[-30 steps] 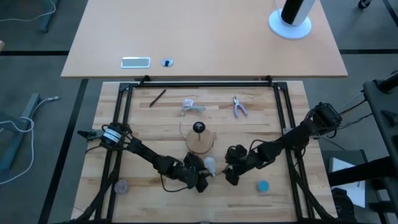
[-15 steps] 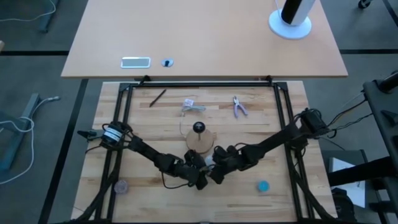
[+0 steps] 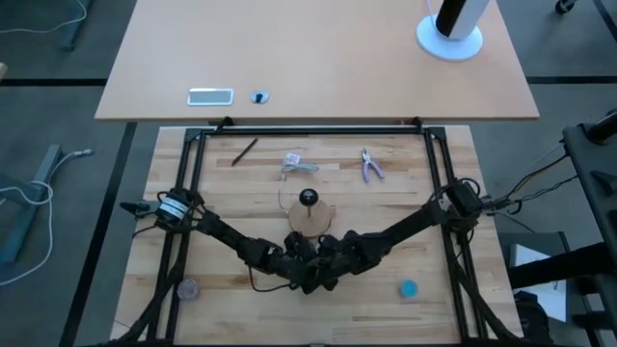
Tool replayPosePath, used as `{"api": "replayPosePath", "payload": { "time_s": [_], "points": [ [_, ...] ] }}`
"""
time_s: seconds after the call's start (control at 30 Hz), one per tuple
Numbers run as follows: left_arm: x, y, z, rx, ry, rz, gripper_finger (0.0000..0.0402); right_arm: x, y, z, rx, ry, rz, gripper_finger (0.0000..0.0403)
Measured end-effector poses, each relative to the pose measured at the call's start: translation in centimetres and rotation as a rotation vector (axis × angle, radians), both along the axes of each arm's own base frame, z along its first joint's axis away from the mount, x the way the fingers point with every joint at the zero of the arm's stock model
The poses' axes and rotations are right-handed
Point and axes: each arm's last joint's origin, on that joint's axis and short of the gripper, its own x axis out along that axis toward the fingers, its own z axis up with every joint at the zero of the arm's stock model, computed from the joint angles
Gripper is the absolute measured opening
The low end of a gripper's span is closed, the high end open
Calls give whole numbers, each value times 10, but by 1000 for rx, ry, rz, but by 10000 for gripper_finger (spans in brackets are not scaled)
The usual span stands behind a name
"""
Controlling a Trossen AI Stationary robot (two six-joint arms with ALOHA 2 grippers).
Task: Screw lightbulb
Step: Insert the lightbulb into the brown lamp
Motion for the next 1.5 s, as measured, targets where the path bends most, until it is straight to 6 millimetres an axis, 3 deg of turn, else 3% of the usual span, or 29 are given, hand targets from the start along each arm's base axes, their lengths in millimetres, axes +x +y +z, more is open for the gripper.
{"api": "replayPosePath", "payload": {
  "time_s": [0.23, 0.43, 0.57, 0.7, 0.9, 1.03, 1.13, 1.27, 1.5],
  "points": [
    [-7, -12, -2, -8, -13, -21, 156, 0, -3, -9, -25, 19, 4, 195],
    [-18, -30, 7, -42, -6, -99, 156, -9, 0, -18, -94, 26, 40, 110],
    [-28, -45, 22, -71, -25, -158, 156, -20, 6, -13, -117, 26, 93, 109],
    [-36, -56, 42, -86, -78, -185, 156, -39, 14, 4, -114, 9, 148, 109],
    [-48, -63, 79, -39, -191, -206, 156, -66, 13, 48, -94, -214, 244, 109],
    [-53, -53, 106, 78, -279, -152, 156, -82, -3, 74, -128, -483, 288, 109],
    [-59, -42, 134, 213, -356, -76, 156, -90, -26, 82, -183, -674, 295, 109],
    [-68, -19, 164, 398, -391, 34, 156, -92, -62, 88, -271, -875, 303, 109],
    [-84, 21, 218, 552, -452, 58, 155, -87, -120, 114, -396, -1146, 432, 109]
  ]
}}
